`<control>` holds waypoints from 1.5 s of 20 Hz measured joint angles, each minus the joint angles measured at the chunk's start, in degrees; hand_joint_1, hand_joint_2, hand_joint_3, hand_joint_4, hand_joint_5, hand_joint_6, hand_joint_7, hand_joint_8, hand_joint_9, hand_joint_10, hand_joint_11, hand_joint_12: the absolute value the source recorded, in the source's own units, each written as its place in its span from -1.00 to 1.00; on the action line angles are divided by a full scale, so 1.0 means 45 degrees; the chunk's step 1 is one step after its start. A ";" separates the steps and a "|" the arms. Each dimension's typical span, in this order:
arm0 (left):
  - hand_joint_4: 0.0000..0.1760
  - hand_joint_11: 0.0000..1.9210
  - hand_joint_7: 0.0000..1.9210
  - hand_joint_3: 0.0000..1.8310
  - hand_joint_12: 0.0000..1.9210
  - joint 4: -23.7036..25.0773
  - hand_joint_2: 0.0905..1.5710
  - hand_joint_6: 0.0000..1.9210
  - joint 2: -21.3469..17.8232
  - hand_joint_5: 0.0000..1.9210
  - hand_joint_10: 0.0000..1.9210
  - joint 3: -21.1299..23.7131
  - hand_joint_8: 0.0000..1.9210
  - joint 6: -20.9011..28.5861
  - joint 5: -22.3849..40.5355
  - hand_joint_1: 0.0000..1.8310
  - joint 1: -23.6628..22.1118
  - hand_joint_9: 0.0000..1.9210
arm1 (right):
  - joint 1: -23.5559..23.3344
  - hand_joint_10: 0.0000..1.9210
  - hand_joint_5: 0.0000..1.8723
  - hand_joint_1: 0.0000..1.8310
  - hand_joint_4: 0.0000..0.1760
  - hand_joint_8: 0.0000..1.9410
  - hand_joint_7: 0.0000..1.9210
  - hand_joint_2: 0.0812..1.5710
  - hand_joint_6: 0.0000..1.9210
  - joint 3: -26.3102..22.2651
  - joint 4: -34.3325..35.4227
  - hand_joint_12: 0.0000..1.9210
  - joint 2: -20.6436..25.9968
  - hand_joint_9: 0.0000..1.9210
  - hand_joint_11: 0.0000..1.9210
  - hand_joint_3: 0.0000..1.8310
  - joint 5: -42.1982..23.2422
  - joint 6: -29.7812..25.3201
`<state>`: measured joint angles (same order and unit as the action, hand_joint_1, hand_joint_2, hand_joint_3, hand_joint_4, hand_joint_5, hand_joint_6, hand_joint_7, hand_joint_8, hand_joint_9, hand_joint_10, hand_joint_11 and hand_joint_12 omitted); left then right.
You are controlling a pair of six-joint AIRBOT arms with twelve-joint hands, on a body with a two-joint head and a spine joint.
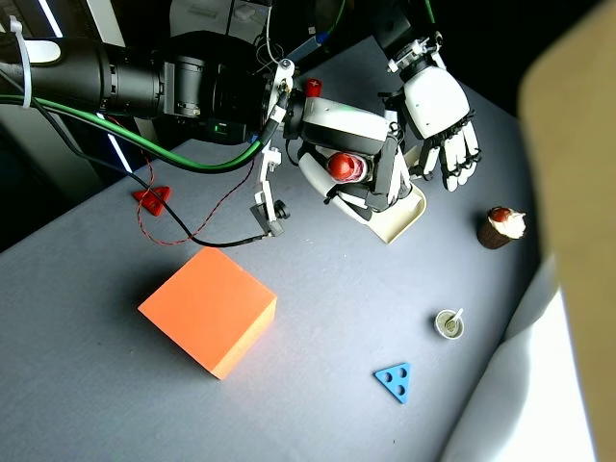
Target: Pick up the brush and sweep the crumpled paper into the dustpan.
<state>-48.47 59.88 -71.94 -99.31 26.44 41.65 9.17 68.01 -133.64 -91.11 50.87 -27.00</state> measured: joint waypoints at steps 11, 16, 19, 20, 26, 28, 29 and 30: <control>-0.39 -0.86 -0.62 -1.00 -0.42 0.0000 0.32 -0.18 -0.0010 0.14 -1.00 0.0083 -1.00 0.0000 0.0029 0.20 0.0000 -0.69 | 0.0015 1.00 0.02 0.66 0.00 1.00 0.03 0.56 1.00 -0.2356 -0.0291 1.00 0.3026 0.34 0.53 -1.00 0.0248 0.0457; -0.69 -0.89 -0.64 -1.00 -0.44 0.0005 0.31 -0.18 -0.0010 0.14 -1.00 0.0078 -1.00 0.0000 0.0039 0.21 0.0000 -0.70 | 0.0087 1.00 -0.02 0.67 -0.18 1.00 0.05 0.57 1.00 -0.3594 -0.0204 1.00 0.4027 0.36 0.54 -1.00 -0.0559 0.0889; -0.13 -0.96 -0.73 -1.00 -0.43 0.0000 0.23 -0.98 -0.0024 -0.22 -1.00 0.0083 -1.00 0.0000 0.0039 0.06 0.0000 -0.77 | 0.0083 1.00 0.00 0.66 -0.25 1.00 0.06 0.57 1.00 -0.4017 -0.0010 1.00 0.4017 0.36 0.54 -1.00 -0.0656 0.1792; -0.13 -0.96 -0.73 -1.00 -0.43 0.0000 0.23 -0.98 -0.0039 -0.22 -1.00 0.0083 -1.00 -0.0005 0.0039 0.06 0.0000 -0.77 | 0.0083 1.00 0.00 0.66 -0.25 1.00 0.06 0.57 1.00 -0.4041 0.0097 1.00 0.4007 0.36 0.54 -1.00 -0.0656 0.1967; 0.63 -0.98 -0.77 -1.00 -0.45 0.0000 0.15 -1.00 -0.0087 -0.58 -1.00 0.0136 -0.99 -0.0010 0.0058 -0.04 -0.0024 -0.76 | 0.0083 1.00 -0.06 0.53 -0.51 1.00 0.12 0.53 1.00 -0.4609 0.0631 1.00 0.4197 0.37 0.54 -1.00 -0.0549 0.2846; 0.56 -0.96 -0.77 -1.00 -0.43 -0.0015 0.14 -0.99 -0.0136 -0.57 -1.00 0.0165 -0.99 -0.0005 0.0039 -0.03 -0.0097 -0.75 | 0.0010 1.00 -0.09 0.30 -1.00 1.00 0.16 0.49 0.38 -0.4998 0.1535 1.00 0.4333 0.41 0.58 -1.00 -0.0670 0.3978; 0.56 -0.99 -0.77 -1.00 -0.44 -0.0039 0.14 -1.00 -0.0228 -0.57 -1.00 0.0238 -1.00 -0.0092 -0.0005 -0.02 -0.0223 -0.77 | -0.0015 1.00 0.04 0.28 -1.00 1.00 0.11 0.40 0.06 -0.5231 0.2312 1.00 0.4459 0.33 0.53 -1.00 -0.0738 0.4653; 0.68 -0.99 -0.78 -1.00 -0.44 -0.0024 0.15 -1.00 -0.0296 -0.60 -1.00 0.0243 -1.00 -0.0223 -0.0049 -0.06 -0.0389 -0.78 | -0.0015 1.00 -0.06 0.22 -1.00 1.00 0.02 0.23 0.13 -0.5440 0.2948 1.00 0.4571 0.21 0.41 -1.00 -0.0787 0.5226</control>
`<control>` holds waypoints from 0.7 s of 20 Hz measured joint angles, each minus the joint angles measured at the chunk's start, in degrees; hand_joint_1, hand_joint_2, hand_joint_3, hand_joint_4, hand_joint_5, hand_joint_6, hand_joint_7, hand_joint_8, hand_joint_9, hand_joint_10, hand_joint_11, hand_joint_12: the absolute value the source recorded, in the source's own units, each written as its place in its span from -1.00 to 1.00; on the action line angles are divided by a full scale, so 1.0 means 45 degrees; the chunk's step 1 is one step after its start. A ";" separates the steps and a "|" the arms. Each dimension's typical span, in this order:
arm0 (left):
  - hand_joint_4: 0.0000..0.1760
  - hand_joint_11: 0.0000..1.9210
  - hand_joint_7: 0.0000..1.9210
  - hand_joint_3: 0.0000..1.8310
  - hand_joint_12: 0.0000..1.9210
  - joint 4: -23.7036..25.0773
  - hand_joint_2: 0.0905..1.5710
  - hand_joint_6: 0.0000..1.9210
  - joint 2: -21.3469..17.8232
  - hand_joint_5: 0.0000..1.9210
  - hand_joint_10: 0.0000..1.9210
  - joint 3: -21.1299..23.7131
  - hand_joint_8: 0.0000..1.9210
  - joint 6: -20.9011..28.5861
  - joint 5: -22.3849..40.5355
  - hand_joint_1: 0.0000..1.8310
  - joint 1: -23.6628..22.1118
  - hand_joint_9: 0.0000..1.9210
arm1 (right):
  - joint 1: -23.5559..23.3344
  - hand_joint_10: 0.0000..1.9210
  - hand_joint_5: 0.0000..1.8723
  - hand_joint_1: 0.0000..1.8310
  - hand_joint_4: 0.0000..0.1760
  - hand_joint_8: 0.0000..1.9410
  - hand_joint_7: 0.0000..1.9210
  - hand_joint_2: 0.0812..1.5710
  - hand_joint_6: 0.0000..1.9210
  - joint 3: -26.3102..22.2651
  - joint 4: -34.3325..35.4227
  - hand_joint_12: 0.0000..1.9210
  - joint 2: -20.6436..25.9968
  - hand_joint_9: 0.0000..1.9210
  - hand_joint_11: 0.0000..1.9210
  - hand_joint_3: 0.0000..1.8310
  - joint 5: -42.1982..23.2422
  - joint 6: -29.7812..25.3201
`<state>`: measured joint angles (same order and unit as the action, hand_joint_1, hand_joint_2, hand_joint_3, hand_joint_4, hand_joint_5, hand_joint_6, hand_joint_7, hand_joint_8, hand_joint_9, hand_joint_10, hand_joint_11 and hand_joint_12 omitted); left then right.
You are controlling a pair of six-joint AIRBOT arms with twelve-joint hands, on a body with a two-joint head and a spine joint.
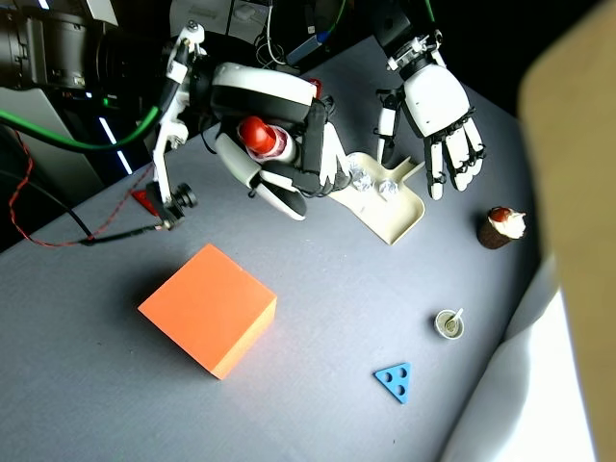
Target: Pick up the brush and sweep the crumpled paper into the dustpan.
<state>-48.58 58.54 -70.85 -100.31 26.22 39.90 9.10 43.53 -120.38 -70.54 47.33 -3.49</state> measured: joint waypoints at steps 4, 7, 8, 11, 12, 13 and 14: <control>0.51 -0.95 -0.73 -1.00 -0.42 -0.0170 0.14 -0.99 -0.0287 -0.51 -0.99 0.0189 -1.00 -0.0427 -0.0146 -0.03 -0.0520 -0.73 | -0.0214 1.00 -0.43 0.10 -1.00 1.00 -0.48 -0.03 1.00 -0.0573 0.1171 1.00 0.0350 -0.40 -0.31 -1.00 -0.0044 0.1107; 0.68 -0.99 -0.77 -0.99 -0.43 -0.0646 0.18 -1.00 -0.0486 -0.56 -1.00 0.0384 -1.00 -0.1098 -0.0457 -0.09 -0.1141 -0.76 | -0.0933 1.00 -0.70 -0.09 -1.00 0.88 -0.94 -0.05 0.44 -0.0855 0.2268 1.00 0.0495 -0.92 -0.86 -1.00 -0.0146 0.2001; 0.62 -0.97 -0.76 -1.00 -0.41 -0.0933 0.17 -0.99 -0.0617 -0.53 -0.99 0.0495 -1.00 -0.1457 -0.0520 -0.06 -0.1413 -0.75 | -0.1156 0.54 -0.72 -0.20 -1.00 0.19 -0.86 -0.06 -0.17 -0.0928 0.2739 0.79 0.0563 -0.97 -0.97 -1.00 -0.0219 0.2244; 0.53 -0.96 -0.76 -1.00 -0.40 -0.1938 0.17 -0.98 -0.0831 -0.49 -0.99 0.0699 -1.00 -0.2647 -0.0617 -0.04 -0.2176 -0.74 | -0.1627 -0.92 -0.94 -0.32 -1.00 -0.97 -0.86 -0.13 -0.99 -0.1190 0.4488 -0.69 0.0826 -0.89 -1.00 -1.00 -0.0321 0.3070; 0.55 -0.97 -0.76 -1.00 -0.35 -0.2166 0.19 -1.00 -0.0855 -0.53 -1.00 0.0767 -1.00 -0.2905 -0.0675 -0.09 -0.2365 -0.74 | -0.1807 -0.98 -0.97 -0.31 -1.00 -0.99 -0.94 -0.13 -1.00 -0.1316 0.5105 -0.82 0.0928 -0.95 -1.00 -1.00 -0.0321 0.3381; 0.61 -0.97 -0.77 -1.00 -0.34 -0.2463 0.20 -1.00 -0.0869 -0.54 -1.00 0.0894 -1.00 -0.3220 -0.0738 -0.09 -0.2540 -0.74 | -0.1987 -0.99 -0.99 -0.32 -1.00 -1.00 -0.97 -0.13 -1.00 -0.1413 0.5615 -0.88 0.0991 -0.97 -1.00 -1.00 -0.0311 0.3575; 0.68 -0.98 -0.76 -1.00 -0.34 -0.2701 0.18 -1.00 -0.0937 -0.55 -1.00 0.1054 -1.00 -0.3555 -0.0874 -0.08 -0.2749 -0.75 | -0.2132 -1.00 -1.00 -0.32 -1.00 -1.00 -1.00 -0.13 -1.00 -0.1559 0.5901 -0.94 0.1035 -1.00 -0.99 -1.00 -0.0325 0.3662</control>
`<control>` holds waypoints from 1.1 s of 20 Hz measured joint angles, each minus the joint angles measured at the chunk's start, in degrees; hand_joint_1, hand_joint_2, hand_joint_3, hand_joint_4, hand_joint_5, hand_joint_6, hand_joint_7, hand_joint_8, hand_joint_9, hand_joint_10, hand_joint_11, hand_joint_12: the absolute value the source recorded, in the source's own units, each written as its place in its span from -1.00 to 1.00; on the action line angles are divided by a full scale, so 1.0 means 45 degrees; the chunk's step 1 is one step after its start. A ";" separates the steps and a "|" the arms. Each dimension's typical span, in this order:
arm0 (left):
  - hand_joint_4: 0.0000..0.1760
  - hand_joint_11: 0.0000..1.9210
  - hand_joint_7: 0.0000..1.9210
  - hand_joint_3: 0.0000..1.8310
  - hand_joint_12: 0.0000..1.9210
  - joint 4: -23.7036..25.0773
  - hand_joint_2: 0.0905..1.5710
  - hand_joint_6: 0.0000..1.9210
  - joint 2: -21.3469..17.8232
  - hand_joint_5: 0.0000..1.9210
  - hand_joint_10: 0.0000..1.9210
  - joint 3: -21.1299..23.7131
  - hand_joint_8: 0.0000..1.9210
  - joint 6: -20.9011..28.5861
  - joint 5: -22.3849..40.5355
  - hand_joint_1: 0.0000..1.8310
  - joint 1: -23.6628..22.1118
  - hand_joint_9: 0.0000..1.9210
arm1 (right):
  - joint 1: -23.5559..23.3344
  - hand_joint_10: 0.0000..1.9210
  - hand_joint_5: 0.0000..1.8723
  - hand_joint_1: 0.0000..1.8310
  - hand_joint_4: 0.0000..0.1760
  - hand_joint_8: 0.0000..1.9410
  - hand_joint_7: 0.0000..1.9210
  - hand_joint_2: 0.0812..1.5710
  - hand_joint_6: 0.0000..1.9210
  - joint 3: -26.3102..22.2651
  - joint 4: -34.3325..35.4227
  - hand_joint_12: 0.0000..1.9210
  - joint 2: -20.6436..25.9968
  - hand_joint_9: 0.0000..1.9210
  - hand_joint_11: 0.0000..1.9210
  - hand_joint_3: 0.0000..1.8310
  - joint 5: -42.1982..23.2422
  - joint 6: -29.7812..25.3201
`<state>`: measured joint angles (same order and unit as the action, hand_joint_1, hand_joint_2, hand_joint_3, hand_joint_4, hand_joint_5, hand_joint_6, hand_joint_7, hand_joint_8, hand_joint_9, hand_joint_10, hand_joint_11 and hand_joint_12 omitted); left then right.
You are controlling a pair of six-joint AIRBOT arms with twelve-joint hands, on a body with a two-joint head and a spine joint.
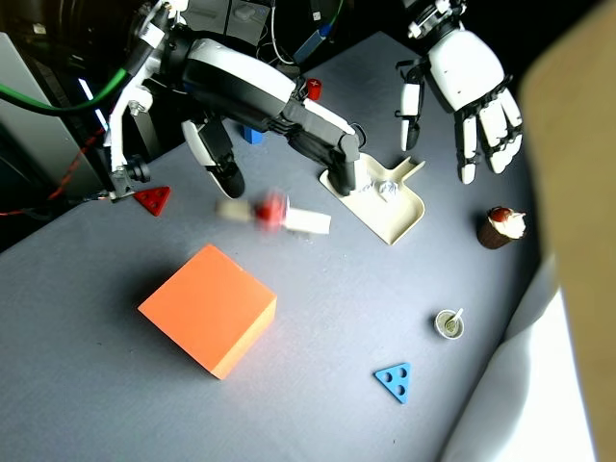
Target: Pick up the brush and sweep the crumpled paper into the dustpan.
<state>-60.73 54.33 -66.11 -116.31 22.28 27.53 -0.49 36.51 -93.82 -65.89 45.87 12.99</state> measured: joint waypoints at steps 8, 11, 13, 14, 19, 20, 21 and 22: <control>0.64 -0.98 -0.75 -1.00 -0.39 -0.0078 0.16 -0.99 -0.0389 -0.50 -0.99 0.0500 -0.99 -0.0092 -0.0262 -0.05 -0.0384 -0.75 | -0.0262 -1.00 -1.00 -0.42 -1.00 -1.00 -1.00 -0.04 -1.00 -0.0656 0.0102 -1.00 0.1807 -1.00 -1.00 -0.99 -0.1404 -0.2749; 0.60 -0.97 -0.74 -1.00 -0.39 0.0102 0.17 -0.99 -0.0554 -0.50 -0.99 0.0568 -0.99 -0.0223 -0.0695 -0.05 -0.0913 -0.75 | -0.0058 -1.00 -1.00 -0.42 -1.00 -1.00 -1.00 -0.05 -1.00 -0.0656 -0.2161 -1.00 0.3045 -1.00 -1.00 -0.99 -0.3609 -0.5814; 0.46 -1.00 -0.75 -1.00 -0.42 -0.0267 0.17 -1.00 -0.0743 -0.50 -1.00 0.0578 -1.00 -0.0685 -0.0831 -0.04 -0.1195 -0.78 | 0.0413 -1.00 -1.00 -0.43 -1.00 -1.00 -1.00 -0.05 -1.00 -0.0500 -0.3162 -0.99 0.3949 -1.00 -0.99 -0.99 -0.5591 -0.8830; 0.50 -1.00 -0.77 -0.99 -0.43 -0.0398 0.19 -1.00 -0.0787 -0.53 -1.00 0.0578 -1.00 -0.0874 -0.0840 -0.08 -0.1316 -0.79 | 0.0597 -1.00 -1.00 -0.42 -1.00 -1.00 -1.00 -0.05 -1.00 -0.0427 -0.3716 -0.99 0.4187 -1.00 -0.99 -1.00 -0.6081 -1.0142; 0.65 -1.00 -0.76 -1.00 -0.46 -0.0529 0.18 -0.99 -0.0962 -0.56 -0.99 0.0636 -1.00 -0.1297 -0.1059 -0.09 -0.1598 -0.77 | 0.2166 -1.00 -1.00 -0.39 -1.00 -1.00 -1.00 -0.04 -1.00 -0.0175 -0.9811 -0.99 0.6091 -1.00 -0.98 -0.99 -0.7329 -1.8608; 0.55 -1.00 -0.78 -1.00 -0.46 -0.0525 0.18 -0.99 -0.0991 -0.56 -1.00 0.0695 -1.00 -0.1302 -0.1059 -0.09 -0.1598 -0.78 | 0.2307 -1.00 -1.00 -0.40 -1.00 -1.00 -1.00 -0.03 -1.00 -0.0306 -1.0720 -1.00 0.6314 -1.00 -1.00 -0.99 -0.7310 -1.9467; 0.55 -1.00 -0.79 -1.00 -0.47 -0.0505 0.19 -1.00 -0.0996 -0.58 -1.00 0.0763 -1.00 -0.1341 -0.1098 -0.13 -0.1598 -0.79 | 0.2467 -1.00 -1.00 -0.44 -1.00 -1.00 -1.00 -0.02 -1.00 -0.0554 -1.1842 -0.99 0.6591 -1.00 -0.99 -0.99 -0.7174 -2.0560; 0.52 -1.00 -0.80 -1.00 -0.50 -0.0510 0.19 -1.00 -0.0996 -0.58 -1.00 0.0767 -1.00 -0.1394 -0.1234 -0.12 -0.1613 -0.80 | 0.2594 -1.00 -1.00 -0.46 -1.00 -1.00 -1.00 -0.02 -1.00 -0.0918 -1.2701 -0.99 0.6824 -1.00 -0.98 -0.99 -0.6960 -2.1264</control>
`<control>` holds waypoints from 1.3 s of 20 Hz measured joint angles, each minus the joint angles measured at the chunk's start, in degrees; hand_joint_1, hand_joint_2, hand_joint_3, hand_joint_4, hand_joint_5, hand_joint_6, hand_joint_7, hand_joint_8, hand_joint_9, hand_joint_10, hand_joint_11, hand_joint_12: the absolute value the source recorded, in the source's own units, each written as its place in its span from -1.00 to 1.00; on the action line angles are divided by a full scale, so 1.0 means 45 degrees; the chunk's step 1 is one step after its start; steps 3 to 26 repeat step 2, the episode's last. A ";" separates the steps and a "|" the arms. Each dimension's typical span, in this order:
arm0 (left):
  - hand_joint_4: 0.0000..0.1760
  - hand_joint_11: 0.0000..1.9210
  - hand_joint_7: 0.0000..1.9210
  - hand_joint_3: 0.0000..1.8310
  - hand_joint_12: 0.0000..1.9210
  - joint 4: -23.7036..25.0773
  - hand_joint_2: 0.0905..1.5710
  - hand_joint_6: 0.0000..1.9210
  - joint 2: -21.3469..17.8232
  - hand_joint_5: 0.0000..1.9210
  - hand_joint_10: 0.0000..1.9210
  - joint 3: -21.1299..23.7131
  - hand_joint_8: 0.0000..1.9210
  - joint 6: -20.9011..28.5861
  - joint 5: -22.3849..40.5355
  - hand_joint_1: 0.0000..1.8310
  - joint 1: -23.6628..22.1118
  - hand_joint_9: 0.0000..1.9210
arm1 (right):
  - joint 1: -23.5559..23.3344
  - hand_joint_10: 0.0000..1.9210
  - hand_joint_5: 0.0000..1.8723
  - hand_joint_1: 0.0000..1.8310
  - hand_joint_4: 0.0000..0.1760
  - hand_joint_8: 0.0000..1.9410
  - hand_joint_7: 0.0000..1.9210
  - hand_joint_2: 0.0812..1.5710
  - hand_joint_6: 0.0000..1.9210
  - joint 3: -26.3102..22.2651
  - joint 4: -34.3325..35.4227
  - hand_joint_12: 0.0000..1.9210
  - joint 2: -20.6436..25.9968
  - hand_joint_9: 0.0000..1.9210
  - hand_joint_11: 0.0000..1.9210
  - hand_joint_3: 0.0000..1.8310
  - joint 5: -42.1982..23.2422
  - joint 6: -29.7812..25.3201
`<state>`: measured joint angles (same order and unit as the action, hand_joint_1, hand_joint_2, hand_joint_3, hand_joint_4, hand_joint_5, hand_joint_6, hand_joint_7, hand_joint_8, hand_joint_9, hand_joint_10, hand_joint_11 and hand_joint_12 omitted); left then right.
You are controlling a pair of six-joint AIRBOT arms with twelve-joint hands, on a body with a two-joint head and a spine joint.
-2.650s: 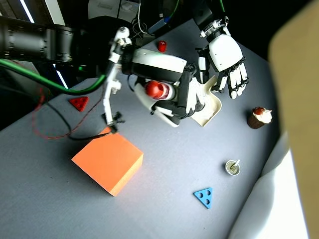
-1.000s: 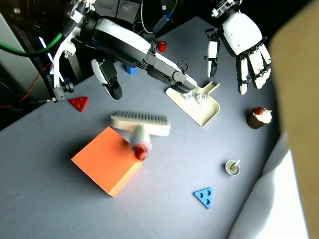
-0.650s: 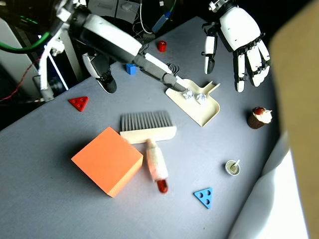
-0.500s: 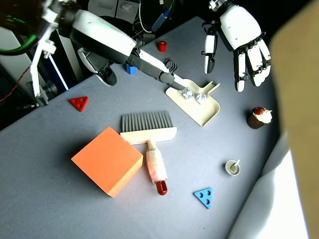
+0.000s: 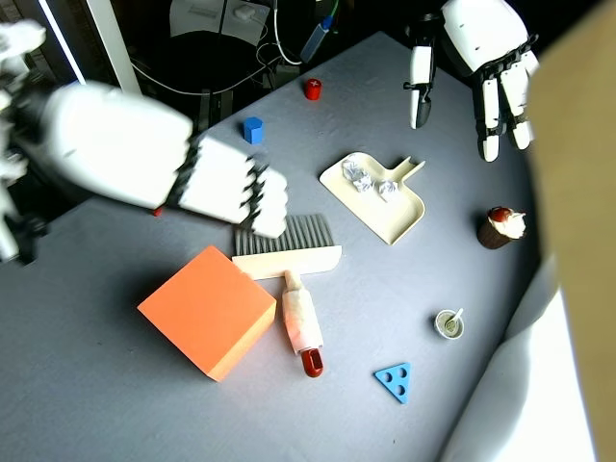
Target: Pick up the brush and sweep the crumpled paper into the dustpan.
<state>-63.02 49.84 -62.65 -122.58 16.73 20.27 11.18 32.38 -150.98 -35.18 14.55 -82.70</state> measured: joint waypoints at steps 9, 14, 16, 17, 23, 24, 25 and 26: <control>0.47 -0.99 -0.76 -1.00 -0.50 -0.0010 0.19 -1.00 0.0000 -0.58 -0.99 -0.0005 -0.99 -0.0097 -0.0049 -0.12 0.0000 -0.78 | 0.0194 -1.00 -1.00 -0.47 -1.00 -1.00 -1.00 0.00 -1.00 -0.0520 -0.0155 -1.00 0.0321 -1.00 -1.00 -0.99 0.0321 -0.0272; 0.47 -0.99 -0.76 -1.00 -0.50 -0.0010 0.19 -1.00 0.0000 -0.58 -0.99 -0.0005 -0.99 -0.0097 -0.0049 -0.12 0.0000 -0.78 | 0.0194 -1.00 -1.00 -0.47 -1.00 -1.00 -1.00 0.00 -1.00 -0.0520 -0.0155 -1.00 0.0321 -1.00 -1.00 -0.99 0.0321 -0.0272; 0.47 -0.99 -0.76 -1.00 -0.50 -0.0010 0.19 -1.00 0.0000 -0.58 -0.99 -0.0005 -0.99 -0.0097 -0.0049 -0.12 0.0000 -0.78 | 0.0194 -1.00 -1.00 -0.47 -1.00 -1.00 -1.00 0.00 -1.00 -0.0520 -0.0155 -1.00 0.0321 -1.00 -1.00 -0.99 0.0321 -0.0272; 0.47 -0.99 -0.76 -1.00 -0.50 -0.0010 0.19 -1.00 0.0000 -0.58 -0.99 -0.0005 -0.99 -0.0097 -0.0049 -0.12 0.0000 -0.78 | 0.0194 -1.00 -1.00 -0.47 -1.00 -1.00 -1.00 0.00 -1.00 -0.0520 -0.0155 -1.00 0.0321 -1.00 -1.00 -0.99 0.0321 -0.0272; 0.47 -0.99 -0.76 -1.00 -0.50 -0.0010 0.19 -1.00 0.0000 -0.58 -0.99 -0.0005 -0.99 -0.0097 -0.0049 -0.12 0.0000 -0.78 | 0.0194 -1.00 -1.00 -0.47 -1.00 -1.00 -1.00 0.00 -1.00 -0.0520 -0.0155 -1.00 0.0321 -1.00 -1.00 -0.99 0.0321 -0.0272; 0.47 -0.99 -0.76 -1.00 -0.50 -0.0010 0.19 -1.00 0.0000 -0.58 -0.99 -0.0005 -0.99 -0.0097 -0.0049 -0.12 0.0000 -0.78 | 0.0194 -1.00 -1.00 -0.47 -1.00 -1.00 -1.00 0.00 -1.00 -0.0520 -0.0155 -1.00 0.0321 -1.00 -1.00 -0.99 0.0321 -0.0272; 0.47 -0.99 -0.76 -1.00 -0.50 -0.0010 0.19 -1.00 0.0000 -0.58 -0.99 -0.0005 -0.99 -0.0097 -0.0049 -0.12 0.0000 -0.78 | 0.0194 -1.00 -1.00 -0.47 -1.00 -1.00 -1.00 0.00 -1.00 -0.0520 -0.0155 -1.00 0.0321 -1.00 -1.00 -0.99 0.0321 -0.0272; 0.47 -0.99 -0.76 -1.00 -0.50 -0.0010 0.19 -1.00 0.0000 -0.58 -0.99 -0.0005 -0.99 -0.0097 -0.0049 -0.12 0.0000 -0.78 | 0.0194 -1.00 -1.00 -0.47 -1.00 -1.00 -1.00 0.00 -1.00 -0.0520 -0.0155 -1.00 0.0321 -1.00 -1.00 -0.99 0.0321 -0.0272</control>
